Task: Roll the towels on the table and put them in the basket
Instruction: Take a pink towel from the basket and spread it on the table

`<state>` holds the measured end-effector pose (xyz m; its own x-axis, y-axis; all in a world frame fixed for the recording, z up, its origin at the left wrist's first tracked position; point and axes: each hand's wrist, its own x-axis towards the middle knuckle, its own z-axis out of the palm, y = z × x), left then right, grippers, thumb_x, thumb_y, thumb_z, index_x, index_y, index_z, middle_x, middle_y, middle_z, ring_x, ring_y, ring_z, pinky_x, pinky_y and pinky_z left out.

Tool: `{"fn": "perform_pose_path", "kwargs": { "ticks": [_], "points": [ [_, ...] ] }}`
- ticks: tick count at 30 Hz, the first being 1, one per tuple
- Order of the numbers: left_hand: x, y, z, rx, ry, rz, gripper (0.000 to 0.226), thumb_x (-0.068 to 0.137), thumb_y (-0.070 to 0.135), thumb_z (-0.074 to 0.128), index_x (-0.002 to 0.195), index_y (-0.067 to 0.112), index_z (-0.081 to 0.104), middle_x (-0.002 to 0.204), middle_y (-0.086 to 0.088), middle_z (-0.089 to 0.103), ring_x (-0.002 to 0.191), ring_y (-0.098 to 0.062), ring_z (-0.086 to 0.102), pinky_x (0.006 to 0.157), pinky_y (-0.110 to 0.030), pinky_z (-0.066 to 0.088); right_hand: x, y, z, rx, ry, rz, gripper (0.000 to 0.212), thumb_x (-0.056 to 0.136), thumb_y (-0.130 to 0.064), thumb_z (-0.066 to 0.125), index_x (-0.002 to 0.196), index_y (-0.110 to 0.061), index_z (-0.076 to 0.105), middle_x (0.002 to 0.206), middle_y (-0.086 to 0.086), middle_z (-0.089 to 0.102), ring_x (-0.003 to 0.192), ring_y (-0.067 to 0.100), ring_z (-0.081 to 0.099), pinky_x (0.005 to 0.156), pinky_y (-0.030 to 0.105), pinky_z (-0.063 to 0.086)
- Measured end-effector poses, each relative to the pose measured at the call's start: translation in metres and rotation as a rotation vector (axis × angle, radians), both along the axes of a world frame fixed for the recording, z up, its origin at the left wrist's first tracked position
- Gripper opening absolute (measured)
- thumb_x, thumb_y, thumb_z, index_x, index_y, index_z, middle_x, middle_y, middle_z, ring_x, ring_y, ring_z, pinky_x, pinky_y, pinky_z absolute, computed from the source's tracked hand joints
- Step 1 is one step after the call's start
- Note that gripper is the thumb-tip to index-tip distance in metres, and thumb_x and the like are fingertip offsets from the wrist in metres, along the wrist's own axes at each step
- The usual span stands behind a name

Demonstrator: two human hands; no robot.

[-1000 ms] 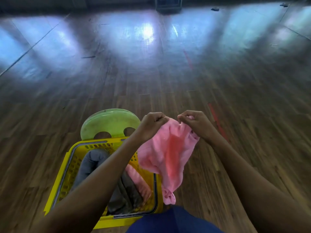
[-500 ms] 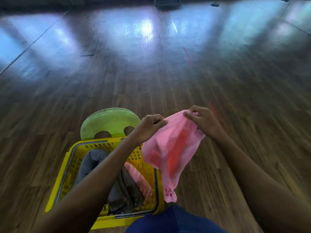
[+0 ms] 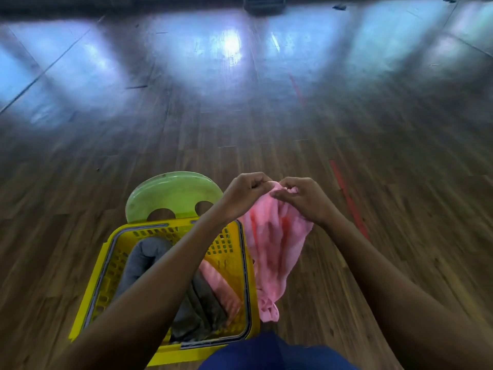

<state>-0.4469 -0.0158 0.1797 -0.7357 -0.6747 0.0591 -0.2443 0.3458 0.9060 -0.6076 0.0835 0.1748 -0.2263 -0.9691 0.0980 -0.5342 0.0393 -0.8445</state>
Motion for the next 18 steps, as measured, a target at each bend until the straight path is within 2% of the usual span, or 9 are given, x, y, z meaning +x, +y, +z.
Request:
{"fn": "perform_pose_path", "kwargs": {
  "ticks": [3, 5, 8, 10, 12, 13, 15, 18],
  "points": [
    [0.010, -0.007, -0.004, -0.004, -0.053, 0.014, 0.022, 0.093, 0.020, 0.063, 0.073, 0.009, 0.063, 0.066, 0.006, 0.052, 0.063, -0.005, 0.042, 0.059, -0.027, 0.035, -0.014, 0.004, 0.003, -0.008, 0.130, -0.174, 0.015, 0.086, -0.030, 0.071, 0.079, -0.017, 0.068, 0.070, -0.005, 0.062, 0.065, 0.007, 0.053, 0.063, 0.027, 0.038],
    [0.022, -0.013, -0.010, 0.006, -0.074, 0.021, 0.032, 0.094, 0.022, 0.062, 0.071, 0.000, 0.058, 0.065, 0.003, 0.041, 0.063, -0.008, 0.034, 0.056, -0.027, 0.029, -0.028, 0.008, 0.008, -0.006, 0.107, -0.296, 0.016, 0.086, -0.026, 0.070, 0.075, -0.017, 0.064, 0.068, -0.004, 0.060, 0.064, 0.008, 0.052, 0.064, 0.027, 0.037],
    [0.031, -0.014, -0.011, 0.026, -0.044, 0.041, 0.035, 0.094, 0.019, 0.061, 0.070, -0.005, 0.053, 0.066, 0.000, 0.037, 0.063, -0.008, 0.031, 0.053, -0.024, 0.026, -0.034, 0.012, 0.012, 0.041, 0.152, -0.326, 0.018, 0.084, -0.026, 0.070, 0.071, -0.016, 0.064, 0.064, -0.006, 0.060, 0.061, 0.003, 0.053, 0.062, 0.027, 0.038],
    [0.022, -0.009, -0.005, 0.012, -0.021, 0.014, 0.037, 0.094, 0.019, 0.061, 0.070, -0.007, 0.051, 0.066, 0.001, 0.036, 0.062, -0.006, 0.031, 0.053, -0.022, 0.027, -0.026, 0.009, 0.013, 0.077, 0.120, -0.179, 0.012, 0.081, -0.029, 0.075, 0.088, -0.022, 0.069, 0.081, -0.008, 0.069, 0.073, 0.002, 0.062, 0.068, 0.027, 0.048],
    [0.009, -0.005, 0.002, -0.024, -0.005, -0.058, 0.045, 0.092, 0.030, 0.061, 0.071, -0.009, 0.050, 0.067, 0.000, 0.036, 0.065, -0.009, 0.032, 0.056, -0.028, 0.029, -0.016, 0.004, 0.012, 0.090, -0.018, 0.030, 0.042, 0.078, -0.029, 0.079, 0.117, -0.033, 0.065, 0.110, -0.011, 0.070, 0.094, 0.002, 0.066, 0.081, 0.025, 0.053],
    [0.003, -0.004, 0.005, -0.039, -0.002, -0.079, 0.047, 0.089, 0.036, 0.060, 0.072, -0.007, 0.053, 0.068, 0.001, 0.038, 0.066, -0.009, 0.034, 0.058, -0.029, 0.030, -0.013, 0.002, 0.011, 0.085, -0.055, 0.086, 0.050, 0.078, -0.027, 0.079, 0.124, -0.036, 0.061, 0.117, -0.011, 0.068, 0.100, 0.003, 0.065, 0.085, 0.025, 0.053],
    [-0.005, -0.006, 0.008, -0.069, -0.009, -0.089, 0.045, 0.086, 0.040, 0.059, 0.073, -0.003, 0.057, 0.069, 0.002, 0.042, 0.068, -0.010, 0.036, 0.060, -0.030, 0.032, -0.011, 0.000, 0.011, 0.046, -0.068, 0.125, 0.041, 0.082, -0.025, 0.076, 0.120, -0.036, 0.064, 0.112, -0.010, 0.070, 0.097, 0.007, 0.067, 0.085, 0.027, 0.053],
    [-0.008, -0.008, 0.008, -0.083, -0.038, -0.086, 0.039, 0.086, 0.036, 0.061, 0.077, -0.002, 0.062, 0.069, 0.000, 0.047, 0.067, -0.009, 0.039, 0.061, -0.029, 0.035, -0.012, 0.001, 0.010, 0.037, -0.010, 0.100, 0.002, 0.086, -0.027, 0.072, 0.088, -0.027, 0.072, 0.080, -0.005, 0.071, 0.075, 0.011, 0.063, 0.074, 0.033, 0.050]
  ]
}}
